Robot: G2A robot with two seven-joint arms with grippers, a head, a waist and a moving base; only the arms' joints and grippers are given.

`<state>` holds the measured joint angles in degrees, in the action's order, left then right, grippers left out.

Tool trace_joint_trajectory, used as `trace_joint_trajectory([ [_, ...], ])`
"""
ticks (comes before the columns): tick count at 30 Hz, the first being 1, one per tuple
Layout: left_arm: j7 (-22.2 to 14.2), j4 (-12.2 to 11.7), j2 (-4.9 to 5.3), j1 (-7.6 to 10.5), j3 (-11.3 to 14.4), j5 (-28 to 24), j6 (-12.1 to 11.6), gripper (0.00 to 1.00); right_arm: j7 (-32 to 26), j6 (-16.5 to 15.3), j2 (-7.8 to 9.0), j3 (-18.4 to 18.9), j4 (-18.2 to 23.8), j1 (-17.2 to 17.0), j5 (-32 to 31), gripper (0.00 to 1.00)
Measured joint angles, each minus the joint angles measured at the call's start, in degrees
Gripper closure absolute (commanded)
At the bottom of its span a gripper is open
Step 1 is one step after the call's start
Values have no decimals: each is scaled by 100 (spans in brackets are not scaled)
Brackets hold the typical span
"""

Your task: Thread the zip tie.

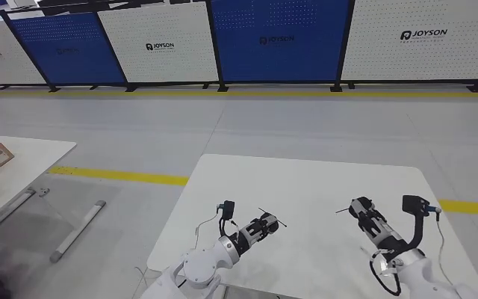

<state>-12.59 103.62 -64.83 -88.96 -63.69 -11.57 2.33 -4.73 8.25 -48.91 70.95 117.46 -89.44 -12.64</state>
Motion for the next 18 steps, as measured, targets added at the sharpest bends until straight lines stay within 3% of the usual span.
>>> trace_joint_trajectory([
  [4, 0, 0, 0, 0, 0, 0, 0, 100, 716, -137, -74, -137, 126, -351, -182, 100],
  [8, 0, 0, 0, 0, 0, 0, -1, 100, 1067, -161, -161, -428, 75, -442, -449, 100],
  [12, 0, 0, 0, 0, 0, 0, -1, 100, 539, -558, -206, -521, -103, -377, 14, 100],
  [18, 0, 0, 0, 0, 0, 0, -1, 100, 614, -529, -204, -511, -104, -375, -26, 100],
])
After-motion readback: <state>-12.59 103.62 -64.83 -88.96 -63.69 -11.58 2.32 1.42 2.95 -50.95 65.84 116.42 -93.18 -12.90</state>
